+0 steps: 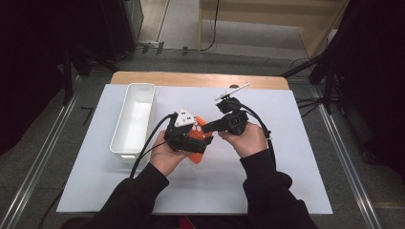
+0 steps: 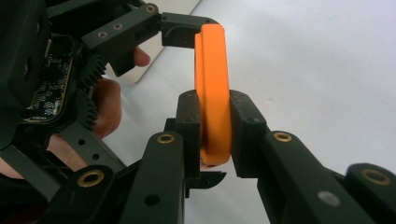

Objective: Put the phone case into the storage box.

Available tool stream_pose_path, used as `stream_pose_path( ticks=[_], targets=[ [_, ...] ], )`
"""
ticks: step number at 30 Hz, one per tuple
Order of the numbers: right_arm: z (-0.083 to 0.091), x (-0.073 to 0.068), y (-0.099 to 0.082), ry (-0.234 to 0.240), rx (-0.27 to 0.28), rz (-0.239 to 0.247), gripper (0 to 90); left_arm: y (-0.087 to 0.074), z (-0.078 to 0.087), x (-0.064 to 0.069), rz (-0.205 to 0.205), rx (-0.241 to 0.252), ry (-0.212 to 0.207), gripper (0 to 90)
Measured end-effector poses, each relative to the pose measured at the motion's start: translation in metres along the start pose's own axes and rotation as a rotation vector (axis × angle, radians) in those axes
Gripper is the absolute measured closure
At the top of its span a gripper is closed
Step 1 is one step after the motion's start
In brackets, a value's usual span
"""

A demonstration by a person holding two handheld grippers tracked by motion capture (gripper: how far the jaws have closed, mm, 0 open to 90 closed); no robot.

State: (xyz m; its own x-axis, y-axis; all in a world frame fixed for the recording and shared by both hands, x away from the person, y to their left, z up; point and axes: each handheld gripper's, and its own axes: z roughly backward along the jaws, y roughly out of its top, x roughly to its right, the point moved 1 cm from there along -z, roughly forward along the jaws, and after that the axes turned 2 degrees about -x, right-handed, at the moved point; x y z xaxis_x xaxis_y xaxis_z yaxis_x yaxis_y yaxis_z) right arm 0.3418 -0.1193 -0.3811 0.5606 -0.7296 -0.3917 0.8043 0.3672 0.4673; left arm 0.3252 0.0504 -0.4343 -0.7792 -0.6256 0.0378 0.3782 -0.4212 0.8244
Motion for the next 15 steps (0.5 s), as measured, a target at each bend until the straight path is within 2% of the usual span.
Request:
stream_pose_path(
  ticks=[4, 10, 15],
  targets=[
    [0.0, -0.0002, 0.0002, 0.001, -0.001, -0.004, 74.3, -0.0002, -0.0005, 0.001, 0.003, 0.005, -0.003, 13.5],
    [-0.0006, -0.0006, 0.0, -0.002, -0.002, -0.005, 74.2, -0.0003, -0.0001, 0.0011, -0.006, -0.004, 0.003, 14.9],
    [-0.0003, -0.0007, 0.0001, 0.005, -0.001, -0.001, 74.2, 0.001, 0.001, 0.0016, 0.005, -0.01, 0.001, 15.7]
  ],
)
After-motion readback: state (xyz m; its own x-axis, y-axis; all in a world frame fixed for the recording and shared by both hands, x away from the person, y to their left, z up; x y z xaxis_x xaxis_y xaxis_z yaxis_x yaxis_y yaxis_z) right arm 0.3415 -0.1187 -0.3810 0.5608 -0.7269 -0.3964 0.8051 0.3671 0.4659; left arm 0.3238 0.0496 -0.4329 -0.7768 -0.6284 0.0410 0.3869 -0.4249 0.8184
